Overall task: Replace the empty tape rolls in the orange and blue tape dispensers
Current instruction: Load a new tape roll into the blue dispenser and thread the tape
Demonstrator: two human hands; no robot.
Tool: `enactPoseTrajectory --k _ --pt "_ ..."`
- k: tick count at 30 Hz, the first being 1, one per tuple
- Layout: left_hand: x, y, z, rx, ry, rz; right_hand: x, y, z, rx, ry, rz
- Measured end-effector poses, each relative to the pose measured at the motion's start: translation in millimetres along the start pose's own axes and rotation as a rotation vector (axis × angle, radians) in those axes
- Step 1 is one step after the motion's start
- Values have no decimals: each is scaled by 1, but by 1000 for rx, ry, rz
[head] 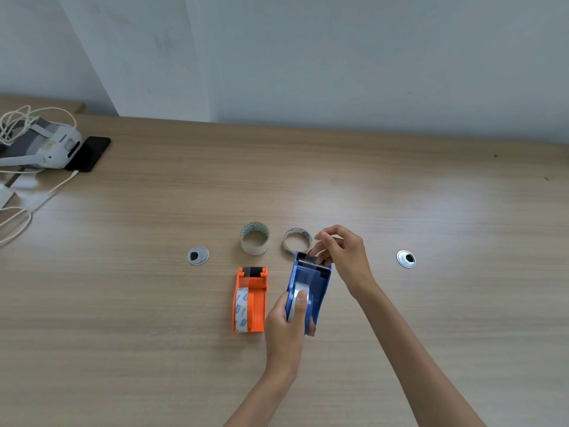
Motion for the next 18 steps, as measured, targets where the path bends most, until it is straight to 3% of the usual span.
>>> enactPoseTrajectory --k 10,14,18 --pt "-12 -12 10 -40 -141 26 13 -6 -7 -67 56 34" --pt "-7 -11 1 -58 -18 7 7 0 -2 2 27 57" --pt "3 -11 -5 -8 87 7 -5 20 -1 234 18 174"
Point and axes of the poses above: each hand's wrist, its own x-axis towards the middle knuckle, its own z-axis out of the palm, y = z × x, the point moved 8 cm from there along x, towards the middle knuckle, and after that the axes turned 12 degrees about -y, right-handed, at the moved point
